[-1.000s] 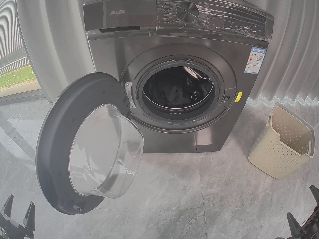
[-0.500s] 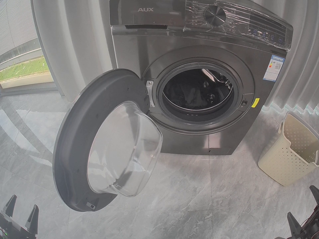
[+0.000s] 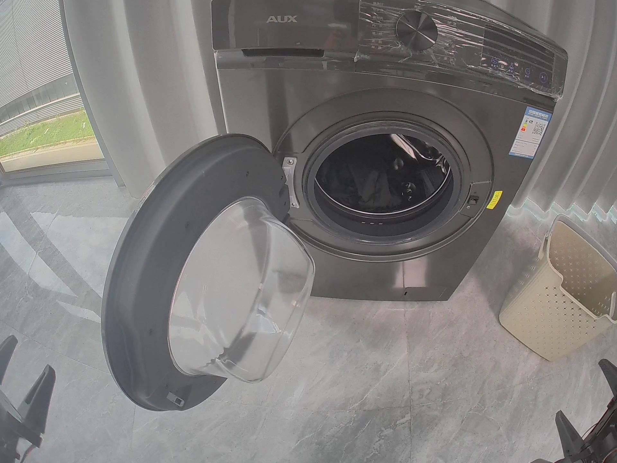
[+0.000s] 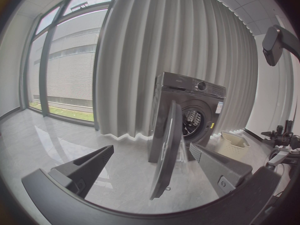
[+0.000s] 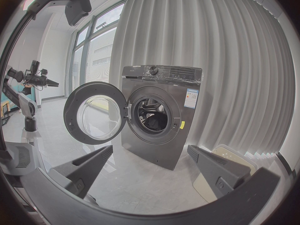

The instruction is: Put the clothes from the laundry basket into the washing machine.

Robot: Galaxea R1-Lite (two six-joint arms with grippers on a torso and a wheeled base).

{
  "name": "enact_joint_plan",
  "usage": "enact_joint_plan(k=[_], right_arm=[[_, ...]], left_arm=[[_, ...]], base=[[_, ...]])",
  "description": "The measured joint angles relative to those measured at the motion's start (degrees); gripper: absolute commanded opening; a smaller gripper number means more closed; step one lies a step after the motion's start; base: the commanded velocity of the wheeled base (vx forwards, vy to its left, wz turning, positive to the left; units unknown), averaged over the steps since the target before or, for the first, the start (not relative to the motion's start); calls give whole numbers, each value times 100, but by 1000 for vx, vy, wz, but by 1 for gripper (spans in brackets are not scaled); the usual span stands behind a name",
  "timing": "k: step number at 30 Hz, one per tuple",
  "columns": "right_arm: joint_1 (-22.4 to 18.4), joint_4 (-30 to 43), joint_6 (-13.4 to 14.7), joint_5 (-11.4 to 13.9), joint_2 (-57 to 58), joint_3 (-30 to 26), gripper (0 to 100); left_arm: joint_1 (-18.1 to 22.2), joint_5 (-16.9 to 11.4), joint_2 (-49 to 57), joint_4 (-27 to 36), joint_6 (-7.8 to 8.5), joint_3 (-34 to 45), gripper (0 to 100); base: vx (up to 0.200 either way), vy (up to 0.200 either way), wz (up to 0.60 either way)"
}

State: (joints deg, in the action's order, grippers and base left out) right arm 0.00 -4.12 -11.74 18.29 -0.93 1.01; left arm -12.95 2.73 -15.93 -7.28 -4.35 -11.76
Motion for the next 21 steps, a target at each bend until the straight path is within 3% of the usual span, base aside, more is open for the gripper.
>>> enact_joint_plan(k=[9, 21], right_arm=[[0, 2, -2, 5, 0, 0, 100], [0, 2, 6, 0, 0, 0, 100]], left_arm=[[-992, -132, -1835, -594, 26, -819, 100], [-1207, -461, -4236, -1681, 17, -1720, 100]], base=[[0, 0, 0], [0, 0, 0]])
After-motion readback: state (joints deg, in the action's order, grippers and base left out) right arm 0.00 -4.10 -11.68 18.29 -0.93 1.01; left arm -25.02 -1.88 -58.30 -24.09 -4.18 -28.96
